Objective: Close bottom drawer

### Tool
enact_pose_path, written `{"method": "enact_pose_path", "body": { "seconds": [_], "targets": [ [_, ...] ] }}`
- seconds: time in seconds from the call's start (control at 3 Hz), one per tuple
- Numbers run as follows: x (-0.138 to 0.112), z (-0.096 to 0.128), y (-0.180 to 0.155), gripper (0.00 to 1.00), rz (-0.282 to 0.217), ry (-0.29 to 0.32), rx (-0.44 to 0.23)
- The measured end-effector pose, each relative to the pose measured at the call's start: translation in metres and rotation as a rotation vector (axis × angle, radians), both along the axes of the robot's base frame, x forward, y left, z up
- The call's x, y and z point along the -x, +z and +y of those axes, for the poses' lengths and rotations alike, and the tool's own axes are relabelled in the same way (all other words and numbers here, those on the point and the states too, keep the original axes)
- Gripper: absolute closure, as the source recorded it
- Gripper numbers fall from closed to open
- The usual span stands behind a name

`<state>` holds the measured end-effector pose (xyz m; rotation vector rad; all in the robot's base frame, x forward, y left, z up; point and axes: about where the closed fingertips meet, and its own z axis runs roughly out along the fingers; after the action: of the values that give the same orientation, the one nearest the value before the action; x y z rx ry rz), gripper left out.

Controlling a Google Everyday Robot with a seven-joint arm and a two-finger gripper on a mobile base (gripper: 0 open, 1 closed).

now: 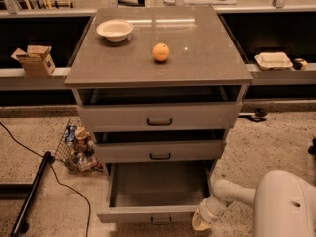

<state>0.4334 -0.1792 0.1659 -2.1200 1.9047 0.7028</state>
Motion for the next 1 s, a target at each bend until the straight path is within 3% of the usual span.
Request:
{"method": "enact_pose_path", "body": {
  "seconds": [1.0],
  "targets": [
    [0.0000, 0.0000, 0.0000, 0.06, 0.000, 0.000, 0.000]
  ]
}}
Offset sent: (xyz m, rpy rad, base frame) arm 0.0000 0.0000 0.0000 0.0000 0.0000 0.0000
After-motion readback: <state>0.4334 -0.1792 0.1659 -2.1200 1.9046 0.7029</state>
